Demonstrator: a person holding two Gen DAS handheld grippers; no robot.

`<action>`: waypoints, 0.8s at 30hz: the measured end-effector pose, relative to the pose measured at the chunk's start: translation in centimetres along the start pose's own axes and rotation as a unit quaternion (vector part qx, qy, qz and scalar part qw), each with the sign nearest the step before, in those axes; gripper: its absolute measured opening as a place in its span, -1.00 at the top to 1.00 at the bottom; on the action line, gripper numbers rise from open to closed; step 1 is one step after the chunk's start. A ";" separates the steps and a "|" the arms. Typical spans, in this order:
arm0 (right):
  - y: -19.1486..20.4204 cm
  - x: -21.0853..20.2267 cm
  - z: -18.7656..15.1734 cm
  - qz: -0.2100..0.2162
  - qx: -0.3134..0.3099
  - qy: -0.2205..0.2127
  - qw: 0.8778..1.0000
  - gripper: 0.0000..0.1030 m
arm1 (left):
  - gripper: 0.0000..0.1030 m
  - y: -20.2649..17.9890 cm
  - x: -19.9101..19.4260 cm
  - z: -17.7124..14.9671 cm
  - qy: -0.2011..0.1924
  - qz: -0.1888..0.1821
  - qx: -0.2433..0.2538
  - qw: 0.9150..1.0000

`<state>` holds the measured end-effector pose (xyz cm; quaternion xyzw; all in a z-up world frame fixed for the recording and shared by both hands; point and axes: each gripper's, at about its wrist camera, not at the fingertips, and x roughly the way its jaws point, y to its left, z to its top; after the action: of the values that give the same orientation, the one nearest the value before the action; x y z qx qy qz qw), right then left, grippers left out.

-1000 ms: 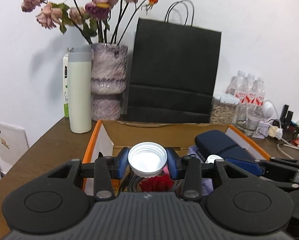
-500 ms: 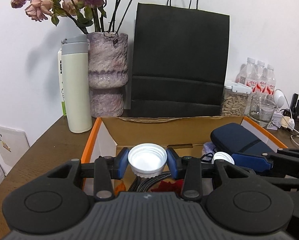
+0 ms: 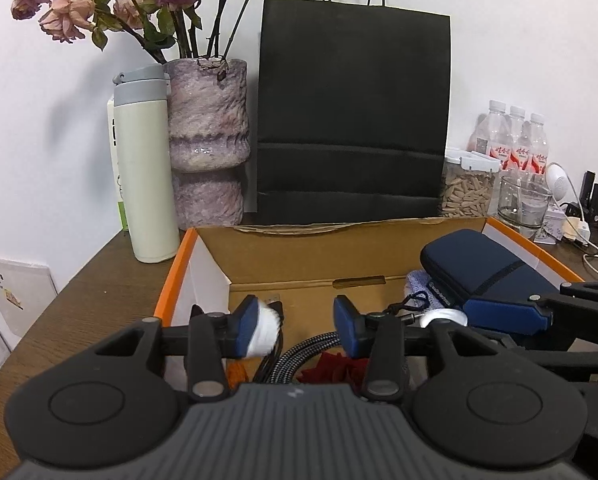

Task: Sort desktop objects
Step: 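Carry the white cap and white lid into the cardboard box and open both tools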

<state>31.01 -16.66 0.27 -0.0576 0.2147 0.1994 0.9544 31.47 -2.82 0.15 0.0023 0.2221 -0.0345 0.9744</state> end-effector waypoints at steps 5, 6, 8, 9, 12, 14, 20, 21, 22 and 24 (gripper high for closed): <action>0.3 -0.4 -0.1 0.005 -0.005 -0.005 1.000 0.12 | -0.70 -0.1 -0.6 -0.1 -0.017 0.014 0.002 1.000; 0.4 -0.5 -0.2 0.009 -0.006 -0.007 1.000 -0.01 | -0.79 -0.1 -0.7 -0.1 -0.022 0.009 0.000 1.000; 0.7 -0.7 -0.2 0.008 -0.011 -0.012 1.000 -0.14 | -0.93 -0.3 -1.1 0.0 -0.031 0.006 0.001 1.000; 0.9 -0.9 -0.2 0.005 -0.016 -0.017 1.000 -0.24 | -0.99 -0.4 -1.3 -0.1 -0.038 0.007 0.004 0.999; 1.2 -1.5 -0.2 0.000 -0.021 -0.030 0.999 -0.56 | -1.00 -0.8 -1.8 -0.2 -0.054 0.010 0.012 0.998; 1.3 -1.9 -0.2 -0.007 -0.023 -0.040 0.999 -0.70 | -1.00 -1.0 -2.1 -0.2 -0.058 0.010 0.013 0.998; 1.2 -2.6 -0.5 -0.019 -0.025 -0.049 0.998 -0.92 | -1.00 -1.1 -2.9 -0.3 -0.068 0.006 0.005 0.998; 1.3 -2.8 -0.6 -0.021 -0.027 -0.049 0.998 -0.92 | -1.00 -1.2 -3.1 -0.4 -0.070 0.008 0.006 0.997; 1.3 -2.9 -0.8 -0.023 -0.029 -0.049 0.998 -0.92 | -1.00 -1.2 -3.3 -0.5 -0.072 0.008 0.006 0.997; 1.2 -3.4 -1.1 -0.026 -0.029 -0.050 0.998 -0.93 | -1.00 -1.2 -3.7 -0.7 -0.073 0.008 0.007 0.997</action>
<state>27.30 -16.94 0.74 -0.0811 0.1597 0.1836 0.9665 27.79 -3.80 1.18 0.0088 0.1498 -0.0282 0.9883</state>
